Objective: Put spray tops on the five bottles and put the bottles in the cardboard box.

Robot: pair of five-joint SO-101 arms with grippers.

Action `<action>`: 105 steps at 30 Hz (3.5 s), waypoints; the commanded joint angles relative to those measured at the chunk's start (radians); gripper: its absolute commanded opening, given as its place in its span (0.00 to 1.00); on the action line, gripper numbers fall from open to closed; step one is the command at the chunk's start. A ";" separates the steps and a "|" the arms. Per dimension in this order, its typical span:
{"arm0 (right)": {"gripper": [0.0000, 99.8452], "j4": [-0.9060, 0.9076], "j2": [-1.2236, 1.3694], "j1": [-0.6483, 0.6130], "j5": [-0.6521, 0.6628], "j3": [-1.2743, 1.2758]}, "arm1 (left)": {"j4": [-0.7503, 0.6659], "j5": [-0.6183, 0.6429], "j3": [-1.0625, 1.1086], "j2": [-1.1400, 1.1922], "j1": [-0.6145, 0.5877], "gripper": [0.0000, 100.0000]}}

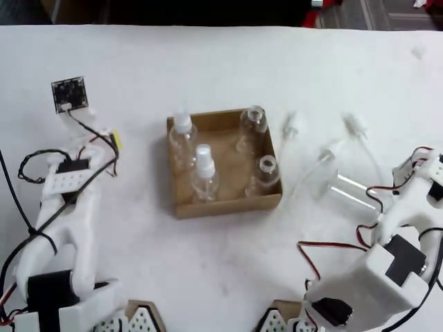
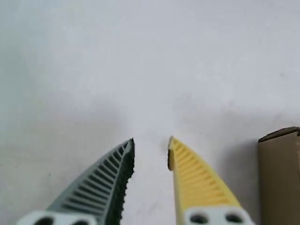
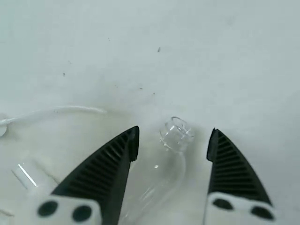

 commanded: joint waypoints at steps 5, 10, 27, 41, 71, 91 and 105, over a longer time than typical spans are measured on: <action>0.21 -0.077 0.091 -0.010 -0.008 -0.014 | -0.014 -0.011 -0.051 -0.002 0.019 0.12; 0.21 -0.048 0.091 -0.016 -0.008 -0.040 | -0.014 -0.011 -0.051 -0.002 0.019 0.12; 0.06 -0.051 0.081 -0.036 -0.008 -0.052 | -0.014 -0.011 -0.051 -0.002 0.019 0.11; 0.02 0.111 0.081 -0.016 0.092 -0.315 | -0.014 -0.011 -0.051 -0.002 0.019 0.11; 0.02 0.648 -0.051 -0.325 0.591 -1.556 | -0.014 -0.012 -0.051 -0.001 0.021 0.11; 0.02 0.070 -0.282 -0.941 0.623 -0.750 | -0.014 -0.012 -0.052 -0.002 0.021 0.12; 0.02 -0.654 -0.464 -0.978 0.712 -0.003 | -0.014 -0.012 -0.057 -0.002 0.021 0.12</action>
